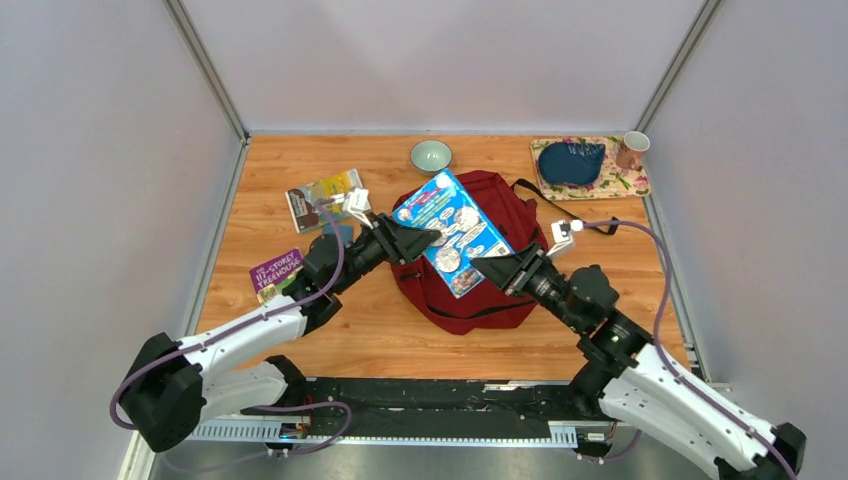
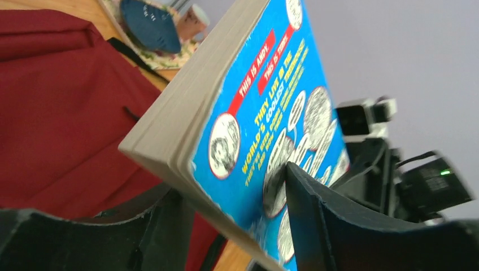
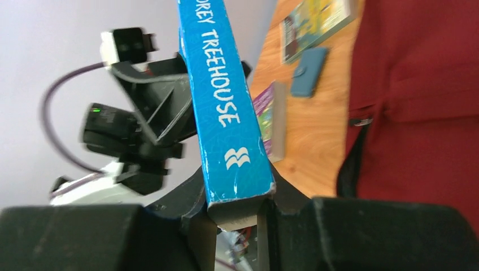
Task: Pack the student bag
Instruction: Pick up the book from the center of the board, then place the book in the student bag.
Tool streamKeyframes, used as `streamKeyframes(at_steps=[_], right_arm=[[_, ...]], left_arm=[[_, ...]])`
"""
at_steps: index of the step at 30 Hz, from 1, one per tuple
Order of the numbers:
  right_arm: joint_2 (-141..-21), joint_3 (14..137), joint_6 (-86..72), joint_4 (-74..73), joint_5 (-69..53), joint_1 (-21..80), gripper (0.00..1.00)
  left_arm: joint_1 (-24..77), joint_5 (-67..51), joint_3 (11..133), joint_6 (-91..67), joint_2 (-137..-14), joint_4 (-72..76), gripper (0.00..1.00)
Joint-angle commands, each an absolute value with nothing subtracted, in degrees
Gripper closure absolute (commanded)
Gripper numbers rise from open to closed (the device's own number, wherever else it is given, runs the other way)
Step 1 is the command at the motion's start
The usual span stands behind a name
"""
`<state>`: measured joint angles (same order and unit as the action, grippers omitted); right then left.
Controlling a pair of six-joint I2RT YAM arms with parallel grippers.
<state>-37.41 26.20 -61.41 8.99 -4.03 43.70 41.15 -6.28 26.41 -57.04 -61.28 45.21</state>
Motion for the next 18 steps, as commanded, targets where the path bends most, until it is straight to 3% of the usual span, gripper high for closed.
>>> streamKeyframes(at_steps=[1, 7, 11, 18], right_arm=[[-26.49, 35.05, -49.94, -14.17, 17.28, 43.59, 1.00], [-15.66, 38.84, -49.13, -31.79, 33.47, 43.59, 1.00], [-11.79, 42.61, -49.84, -41.21, 41.99, 43.59, 1.00], [-9.58, 46.58, -49.13, -47.80, 43.51, 43.59, 1.00]], left_arm=[[41.66, -11.00, 37.96, -36.15, -60.90, 13.66, 0.34], [42.71, -15.53, 45.24, -23.04, -67.75, 3.87, 0.32], [48.93, -17.22, 53.07, -12.34, -77.58, -3.14, 0.32], [53.17, -26.62, 65.12, -5.63, -90.43, -9.49, 0.32]])
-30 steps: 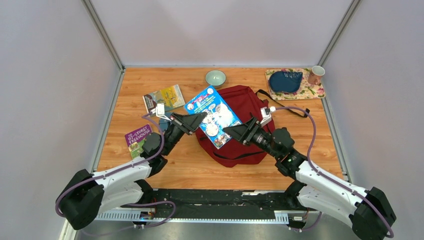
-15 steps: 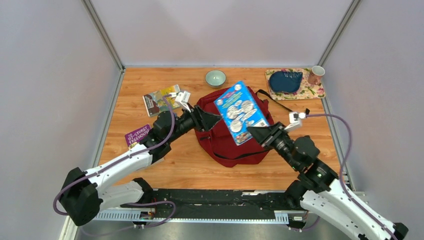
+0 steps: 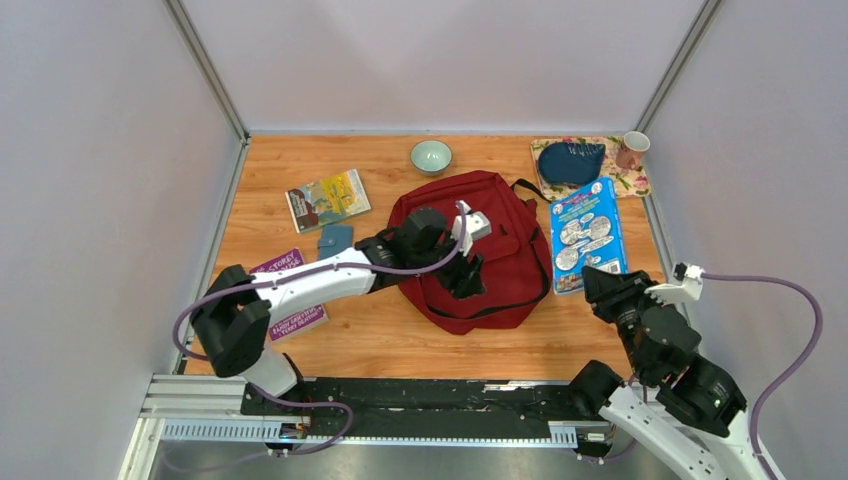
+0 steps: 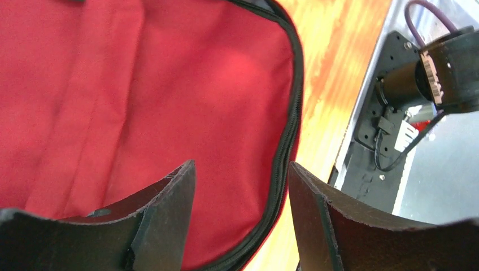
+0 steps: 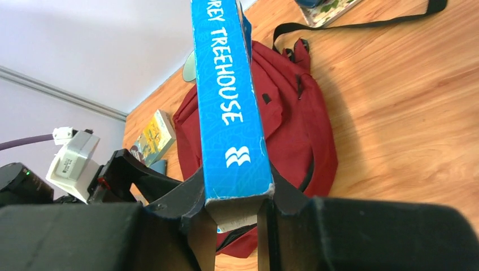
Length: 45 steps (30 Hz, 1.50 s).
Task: Pack the student bag
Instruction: Place the book in the student bag.
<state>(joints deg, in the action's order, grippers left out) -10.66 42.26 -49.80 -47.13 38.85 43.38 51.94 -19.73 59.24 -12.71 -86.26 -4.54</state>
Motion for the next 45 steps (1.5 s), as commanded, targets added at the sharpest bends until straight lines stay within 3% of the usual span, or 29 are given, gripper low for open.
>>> streamKeyframes(at_steps=[1, 21, 24, 29, 45], right_arm=[[-9.41, 46.67, -49.30, -47.90, 43.33, 43.59, 1.00], [-9.05, 43.51, -52.12, -46.50, 37.79, 43.51, 1.00], [-9.14, 43.33, -52.03, -46.14, 37.35, 43.59, 1.00], [-9.14, 43.07, -52.21, -46.14, 37.26, 43.59, 1.00], [-9.14, 42.71, -52.73, -46.84, 37.79, 43.51, 1.00]], left_arm=[[53.43, -28.20, 66.69, -5.45, -91.40, -10.36, 0.32], [56.07, -27.52, 71.19, -5.19, -101.07, -13.10, 0.39], [56.08, -26.64, 71.02, -5.19, -101.16, -12.83, 0.42], [56.07, -26.37, 71.80, -5.01, -102.04, -12.57, 0.57], [57.48, -29.80, 71.81, -5.71, -104.41, -12.83, 0.57]])
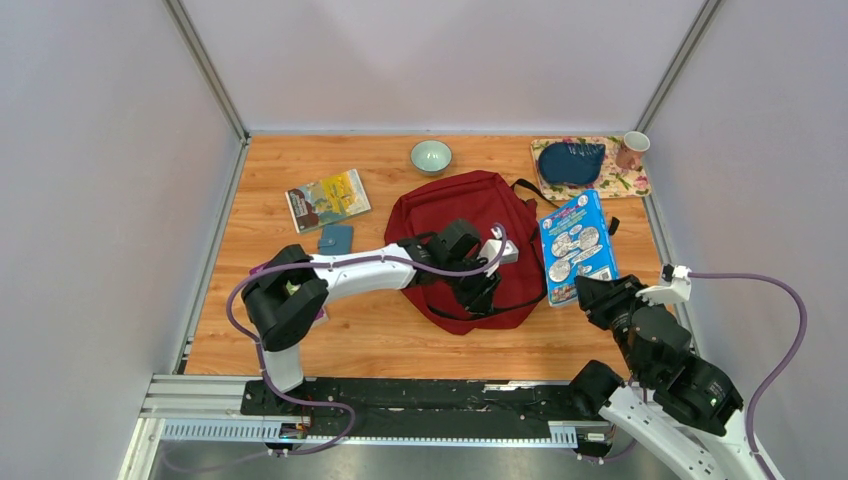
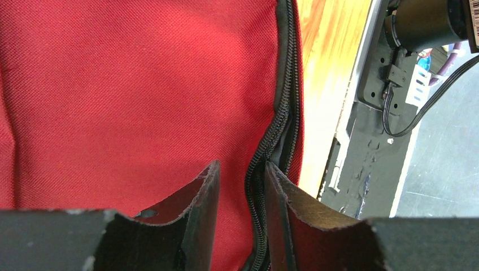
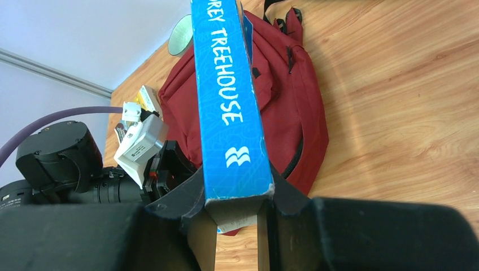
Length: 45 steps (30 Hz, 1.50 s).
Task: Pack the student bag
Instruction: Place the book in the student bag.
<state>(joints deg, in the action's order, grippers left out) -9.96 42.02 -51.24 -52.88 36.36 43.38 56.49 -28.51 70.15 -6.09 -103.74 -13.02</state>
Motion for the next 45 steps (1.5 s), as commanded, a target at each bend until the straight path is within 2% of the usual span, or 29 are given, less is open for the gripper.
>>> streamKeyframes(at_steps=[1, 2, 5, 6, 7, 13, 20, 26, 29, 37, 45], right_arm=[[-9.05, 42.71, -52.82, -46.93, 37.79, 43.59, 1.00], [-9.05, 42.71, -52.91, -47.19, 37.79, 43.59, 1.00], [-8.96, 42.80, -53.09, -47.55, 37.79, 43.59, 1.00], [-8.96, 42.89, -53.09, -47.64, 37.88, 43.59, 1.00], [-8.96, 42.98, -53.17, -47.90, 37.88, 43.59, 1.00], [-8.53, 44.56, -53.88, -51.59, 38.76, 43.59, 1.00], [-5.63, 46.49, -55.98, -57.56, 38.76, 43.59, 1.00], [-4.13, 49.39, -59.23, -61.34, 34.90, 43.51, 1.00], [-4.22, 51.14, -59.76, -62.14, 30.60, 43.51, 1.00], [-4.48, 50.10, -65.91, -61.70, 14.10, 43.51, 1.00], [-5.45, 40.71, -72.15, -56.35, 6.94, 43.68, 1.00]], left_arm=[[57.57, -29.71, 71.89, -5.71, -104.50, -12.83, 0.57], [57.83, -29.53, 72.24, -5.63, -104.68, -12.92, 0.58], [58.09, -27.61, 72.77, -5.71, -105.29, -13.27, 0.80], [58.10, -26.64, 72.86, -5.97, -105.29, -13.27, 0.95], [58.10, -26.02, 73.04, -5.98, -105.38, -13.27, 1.00], [58.10, -15.75, 76.37, -5.10, -103.54, -15.55, 1.00], [57.83, -0.11, 86.55, -2.47, -99.68, -20.12, 1.00], [57.57, 11.66, 91.31, -1.23, -97.13, -18.91, 1.00], [57.48, 15.72, 90.01, -0.70, -95.20, -14.79, 1.00], [57.66, 22.14, 86.49, -0.26, -92.20, -6.33, 1.00], [59.32, 22.24, 82.18, 3.86, -88.60, 4.39, 1.00]])
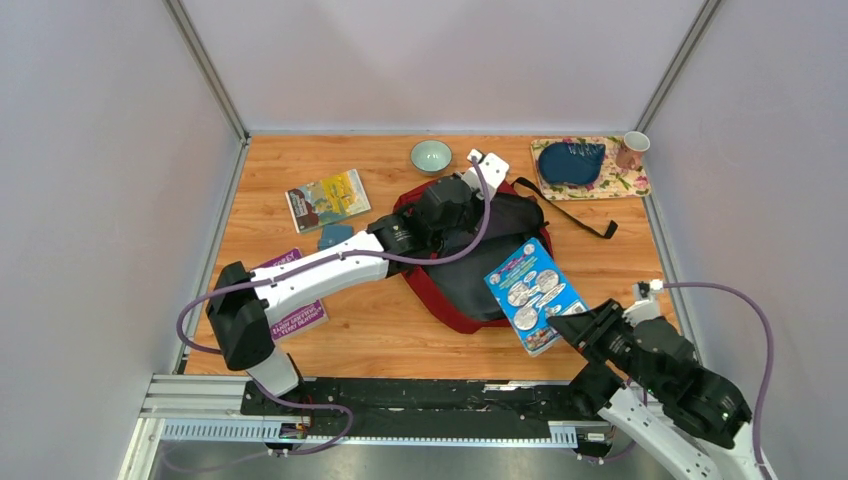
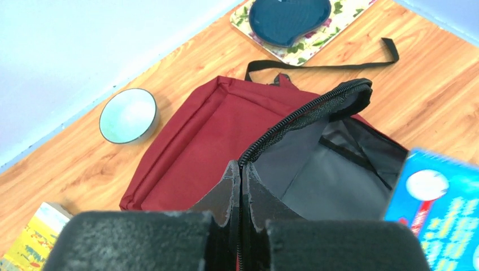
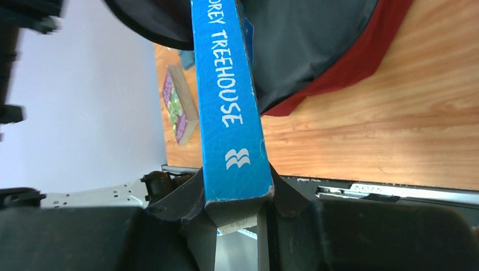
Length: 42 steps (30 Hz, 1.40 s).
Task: Pack the student bag
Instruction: Place the book in the student bag.
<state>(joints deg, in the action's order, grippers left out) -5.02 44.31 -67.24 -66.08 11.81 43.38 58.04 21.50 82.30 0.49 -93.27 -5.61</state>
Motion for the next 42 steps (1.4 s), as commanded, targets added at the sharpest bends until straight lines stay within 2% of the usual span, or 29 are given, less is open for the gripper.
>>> streamKeyframes(at_steps=[1, 3, 9, 14, 15, 18, 25, 30, 42], right_arm=[[-5.62, 38.34, -72.59, -52.60, 6.25, 43.59, 1.00], [-7.20, 35.70, -74.61, -48.89, 5.63, 43.59, 1.00], [-13.52, 24.09, -79.89, -22.55, 5.26, 43.51, 1.00], [-20.38, 19.52, -86.82, -12.67, 5.36, 41.14, 1.00], [-21.87, 17.25, -88.23, -5.96, 5.36, 40.87, 1.00], [-24.77, 14.95, -90.35, 1.81, 7.37, 39.82, 1.00], [-38.57, 14.59, -93.87, 14.13, 5.89, 35.95, 1.00], [-52.62, 16.70, -95.97, 25.28, 3.87, 34.98, 1.00], [-78.20, 22.75, -96.25, 50.07, 8.88, 34.63, 1.00]], left_arm=[[59.67, 22.32, 80.79, 4.91, -88.16, 5.09, 1.00], [60.73, 22.85, 78.85, 5.71, -86.40, 8.25, 1.00], [61.70, 20.31, 72.60, 5.71, -81.74, 13.01, 1.00], [62.05, 18.55, 66.37, 4.40, -77.44, 16.69, 1.00], [61.88, 18.37, 65.84, 4.13, -76.91, 17.13, 1.00], [61.96, 18.19, 65.13, 3.60, -76.03, 16.70, 1.00], [61.96, 16.26, 65.56, 1.85, -76.38, 15.03, 1.00], [61.96, 14.77, 66.88, 1.06, -76.82, 13.10, 1.00], [61.87, 8.53, 68.38, -3.16, -77.52, 7.82, 1.00]])
